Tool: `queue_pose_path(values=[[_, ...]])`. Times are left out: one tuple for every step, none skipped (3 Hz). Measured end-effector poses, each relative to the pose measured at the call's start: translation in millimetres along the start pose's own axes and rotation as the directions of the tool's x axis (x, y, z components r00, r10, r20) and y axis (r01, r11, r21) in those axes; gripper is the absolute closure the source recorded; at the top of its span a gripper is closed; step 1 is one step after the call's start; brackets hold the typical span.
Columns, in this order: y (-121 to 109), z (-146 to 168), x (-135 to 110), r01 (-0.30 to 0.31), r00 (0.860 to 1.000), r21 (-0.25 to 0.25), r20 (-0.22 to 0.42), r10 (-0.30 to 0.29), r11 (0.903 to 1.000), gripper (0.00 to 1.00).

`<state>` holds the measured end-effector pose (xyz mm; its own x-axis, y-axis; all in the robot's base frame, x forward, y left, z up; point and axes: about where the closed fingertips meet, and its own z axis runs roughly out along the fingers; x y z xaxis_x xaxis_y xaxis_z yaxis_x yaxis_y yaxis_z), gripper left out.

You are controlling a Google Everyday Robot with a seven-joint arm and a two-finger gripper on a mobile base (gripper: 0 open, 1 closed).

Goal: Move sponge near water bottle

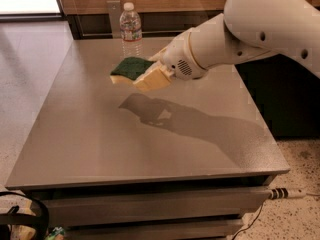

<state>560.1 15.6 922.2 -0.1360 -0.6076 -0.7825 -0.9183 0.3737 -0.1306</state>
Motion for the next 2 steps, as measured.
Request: queue_pose_path(values=[[-17,37,-12,-0.045,0.999,-0.004,-0.025,0.045,0.9990,1.00],[-33,71,-15,-0.092,0.996,-0.009,0.007,0.092,0.9957,1.00]])
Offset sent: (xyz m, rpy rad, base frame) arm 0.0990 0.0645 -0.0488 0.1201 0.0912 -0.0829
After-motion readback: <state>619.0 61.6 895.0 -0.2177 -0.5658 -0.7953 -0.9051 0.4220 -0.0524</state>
